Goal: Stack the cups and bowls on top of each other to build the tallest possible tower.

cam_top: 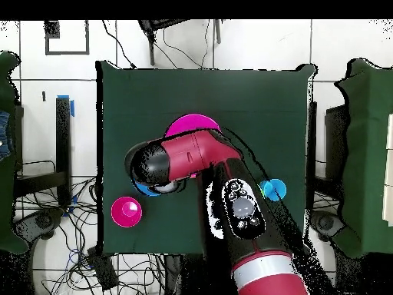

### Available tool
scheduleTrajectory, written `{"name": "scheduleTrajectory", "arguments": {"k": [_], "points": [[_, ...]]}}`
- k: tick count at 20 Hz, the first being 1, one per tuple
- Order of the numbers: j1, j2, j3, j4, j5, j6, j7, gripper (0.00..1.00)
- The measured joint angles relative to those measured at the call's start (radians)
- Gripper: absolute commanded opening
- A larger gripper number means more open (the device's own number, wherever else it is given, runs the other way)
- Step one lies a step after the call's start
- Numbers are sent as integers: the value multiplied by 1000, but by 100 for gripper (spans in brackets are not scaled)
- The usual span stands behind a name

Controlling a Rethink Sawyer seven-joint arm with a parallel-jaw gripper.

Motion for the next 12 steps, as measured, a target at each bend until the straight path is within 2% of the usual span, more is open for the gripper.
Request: {"name": "scheduleTrajectory", "arguments": {"k": [12], "points": [[12,-21,0,-17,0,29,0,0]]}}
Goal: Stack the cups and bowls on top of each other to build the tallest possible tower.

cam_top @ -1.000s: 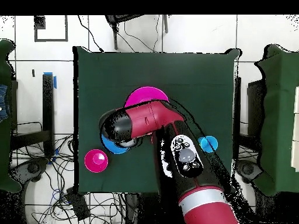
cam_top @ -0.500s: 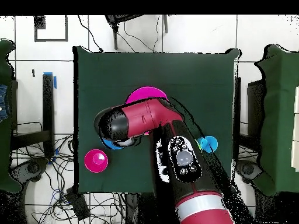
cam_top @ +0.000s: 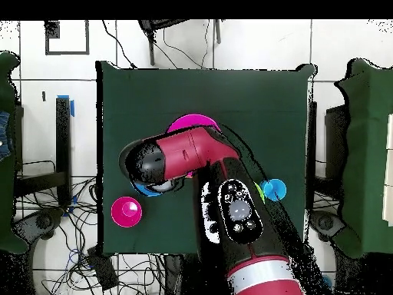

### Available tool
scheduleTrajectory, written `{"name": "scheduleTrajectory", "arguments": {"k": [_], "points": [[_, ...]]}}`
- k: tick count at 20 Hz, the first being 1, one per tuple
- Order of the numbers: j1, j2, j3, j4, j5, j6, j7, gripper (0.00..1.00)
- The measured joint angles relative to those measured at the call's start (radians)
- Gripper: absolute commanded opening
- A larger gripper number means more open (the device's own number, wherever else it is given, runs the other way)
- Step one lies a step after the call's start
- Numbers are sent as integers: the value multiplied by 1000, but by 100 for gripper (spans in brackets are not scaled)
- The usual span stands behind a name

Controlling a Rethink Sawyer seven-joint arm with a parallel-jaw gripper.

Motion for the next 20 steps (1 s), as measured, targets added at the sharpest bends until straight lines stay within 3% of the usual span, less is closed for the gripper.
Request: {"name": "scheduleTrajectory", "arguments": {"k": [5,13,20], "points": [[-11,4,5,-26,0,22,0,0],[-86,51,43,-141,-1,76,-6,0],[-129,137,73,-267,-1,79,-25,0]]}}
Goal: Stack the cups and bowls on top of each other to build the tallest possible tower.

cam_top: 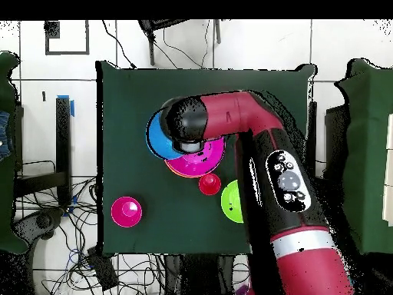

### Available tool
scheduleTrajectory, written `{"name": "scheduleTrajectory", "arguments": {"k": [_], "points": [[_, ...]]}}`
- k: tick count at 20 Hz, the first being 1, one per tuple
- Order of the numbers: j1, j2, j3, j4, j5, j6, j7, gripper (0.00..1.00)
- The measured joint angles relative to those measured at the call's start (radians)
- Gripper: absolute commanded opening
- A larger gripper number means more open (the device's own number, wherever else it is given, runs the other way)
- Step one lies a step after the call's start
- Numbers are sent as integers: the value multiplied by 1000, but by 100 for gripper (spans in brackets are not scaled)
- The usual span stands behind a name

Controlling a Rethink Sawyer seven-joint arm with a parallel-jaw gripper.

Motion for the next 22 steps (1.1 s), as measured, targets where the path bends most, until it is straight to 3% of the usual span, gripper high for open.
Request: {"name": "scheduleTrajectory", "arguments": {"k": [12,22], "points": [[-1,194,55,-246,0,21,-97,0],[-1,223,64,-286,0,22,-122,0]]}}
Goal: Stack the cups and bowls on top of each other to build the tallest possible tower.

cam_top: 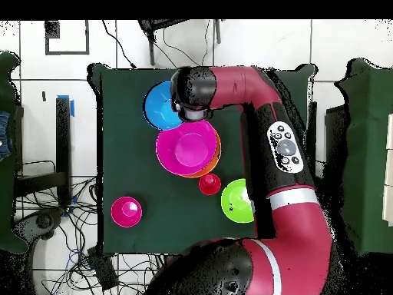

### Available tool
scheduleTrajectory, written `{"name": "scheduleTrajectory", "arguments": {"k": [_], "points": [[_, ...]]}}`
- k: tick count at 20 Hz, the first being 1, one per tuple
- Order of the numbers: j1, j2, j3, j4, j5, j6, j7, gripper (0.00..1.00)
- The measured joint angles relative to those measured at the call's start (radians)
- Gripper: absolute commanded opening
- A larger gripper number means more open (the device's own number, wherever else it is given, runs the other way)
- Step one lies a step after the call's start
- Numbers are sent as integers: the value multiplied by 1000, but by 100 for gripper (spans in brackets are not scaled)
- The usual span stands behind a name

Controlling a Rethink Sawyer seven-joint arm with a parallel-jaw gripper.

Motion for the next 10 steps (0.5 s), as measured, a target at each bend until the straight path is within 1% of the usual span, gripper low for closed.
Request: {"name": "scheduleTrajectory", "arguments": {"k": [3,6,10], "points": [[-2,-9,0,2,0,0,0,0],[-17,-32,3,25,0,0,-3,0],[-49,-68,12,79,-16,0,-16,0]]}}
